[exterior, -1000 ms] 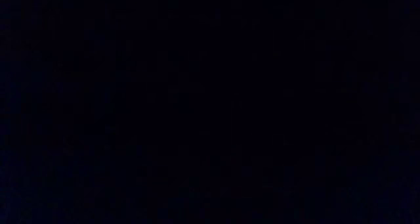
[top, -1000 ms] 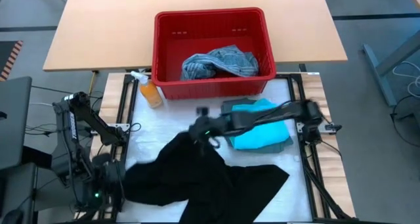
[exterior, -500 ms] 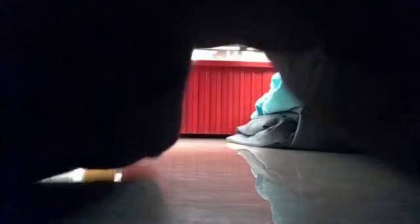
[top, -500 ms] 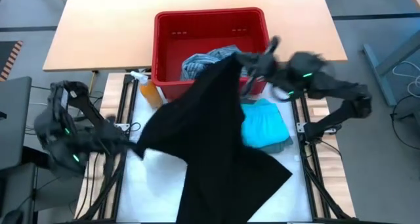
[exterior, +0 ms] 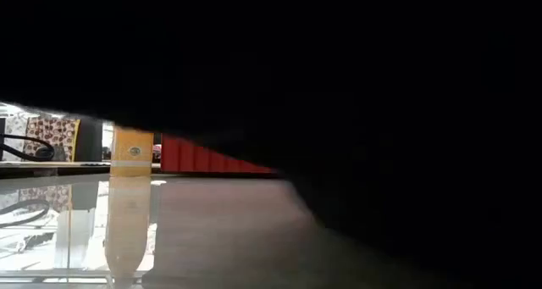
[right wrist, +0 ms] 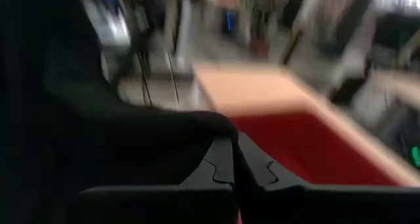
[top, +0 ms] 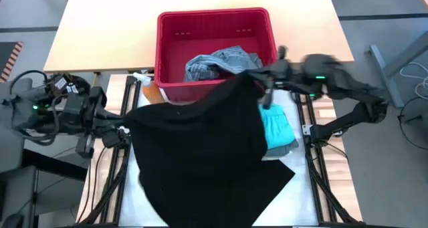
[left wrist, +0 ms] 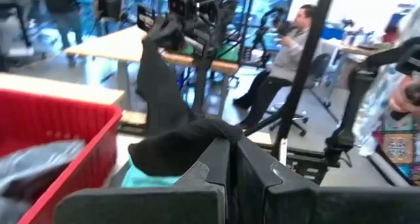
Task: Fold Laundry from Bin
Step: Fold the black shirt
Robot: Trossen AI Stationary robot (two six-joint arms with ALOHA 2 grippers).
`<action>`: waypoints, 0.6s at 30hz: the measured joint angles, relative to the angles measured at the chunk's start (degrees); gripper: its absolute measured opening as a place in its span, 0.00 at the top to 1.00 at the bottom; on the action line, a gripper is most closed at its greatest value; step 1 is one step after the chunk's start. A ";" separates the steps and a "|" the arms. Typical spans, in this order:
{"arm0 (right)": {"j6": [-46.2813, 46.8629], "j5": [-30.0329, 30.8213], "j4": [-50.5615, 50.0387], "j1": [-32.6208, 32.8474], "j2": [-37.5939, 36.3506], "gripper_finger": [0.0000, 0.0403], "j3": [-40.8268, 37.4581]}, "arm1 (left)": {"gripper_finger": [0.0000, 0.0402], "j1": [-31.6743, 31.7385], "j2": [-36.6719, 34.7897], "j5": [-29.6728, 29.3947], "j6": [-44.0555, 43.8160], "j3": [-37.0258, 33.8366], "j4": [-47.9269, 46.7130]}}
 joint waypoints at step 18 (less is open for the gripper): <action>-4.23 6.29 0.68 -10.61 17.20 0.95 -0.01 | 1.00 7.06 -3.84 3.28 -37.73 -1.11 -41.69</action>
